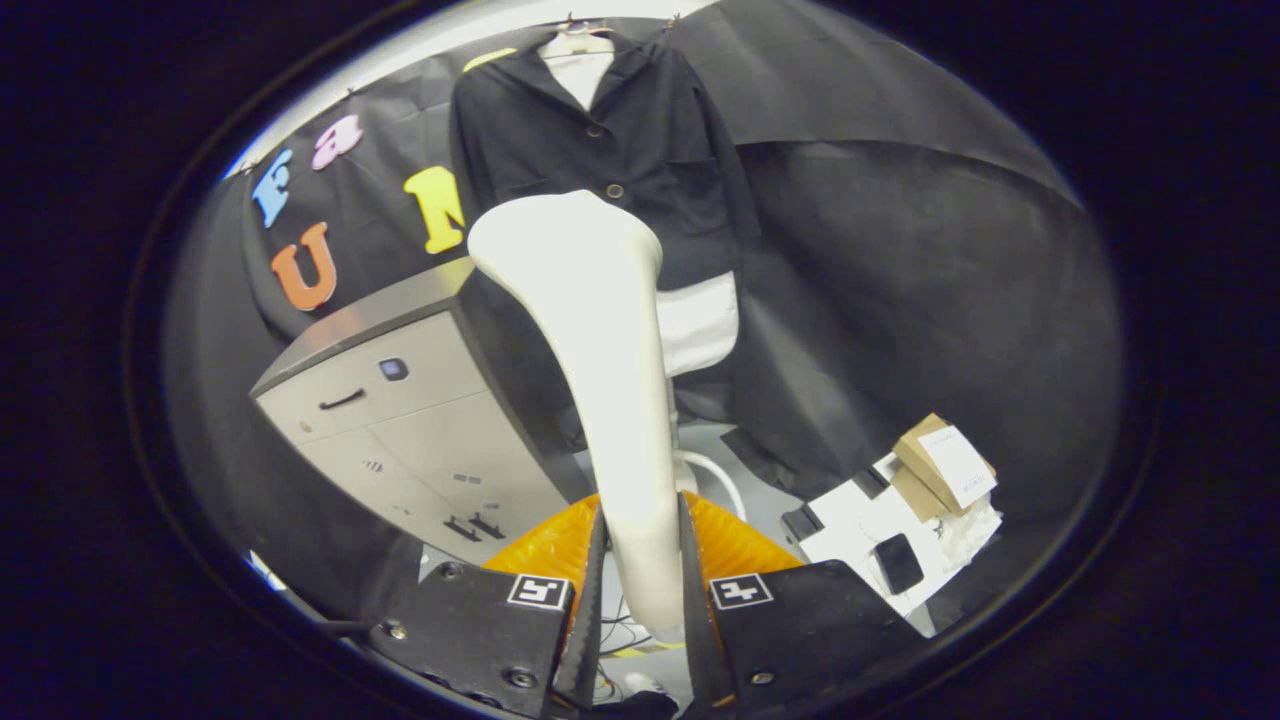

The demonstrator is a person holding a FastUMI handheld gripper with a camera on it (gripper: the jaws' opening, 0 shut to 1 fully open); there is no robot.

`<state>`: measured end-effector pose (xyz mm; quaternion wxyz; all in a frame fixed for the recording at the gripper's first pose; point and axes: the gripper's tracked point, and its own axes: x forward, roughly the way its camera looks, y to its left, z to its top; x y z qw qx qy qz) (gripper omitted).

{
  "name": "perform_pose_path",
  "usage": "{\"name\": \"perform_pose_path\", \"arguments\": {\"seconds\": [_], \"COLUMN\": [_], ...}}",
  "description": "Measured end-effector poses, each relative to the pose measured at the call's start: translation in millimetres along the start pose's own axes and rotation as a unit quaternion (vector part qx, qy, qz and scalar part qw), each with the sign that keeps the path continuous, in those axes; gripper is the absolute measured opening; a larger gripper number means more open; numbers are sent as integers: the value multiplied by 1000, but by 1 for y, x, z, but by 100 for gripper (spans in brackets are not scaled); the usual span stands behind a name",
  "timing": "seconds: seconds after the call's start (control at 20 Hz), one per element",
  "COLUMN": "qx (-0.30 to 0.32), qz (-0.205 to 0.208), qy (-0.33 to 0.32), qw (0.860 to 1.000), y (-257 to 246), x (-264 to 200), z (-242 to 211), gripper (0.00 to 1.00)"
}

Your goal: Iron the clothes twice with a garment steamer, once on the left side and once on the right side.

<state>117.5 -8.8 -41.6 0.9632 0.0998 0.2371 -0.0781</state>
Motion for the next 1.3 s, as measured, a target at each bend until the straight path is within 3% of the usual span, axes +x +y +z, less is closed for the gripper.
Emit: {"name": "perform_pose_path", "arguments": {"seconds": [0.55, 0.85, 1.3], "qx": [-77, -90, -90], "qz": [80, 85, 85], "qy": [-30, -35, -45], "qw": [993, 992, 991], "y": [50, 45, 41], "x": [-94, -119, -122], "z": [-53, -81, -71], "gripper": [38, 38, 38]}}
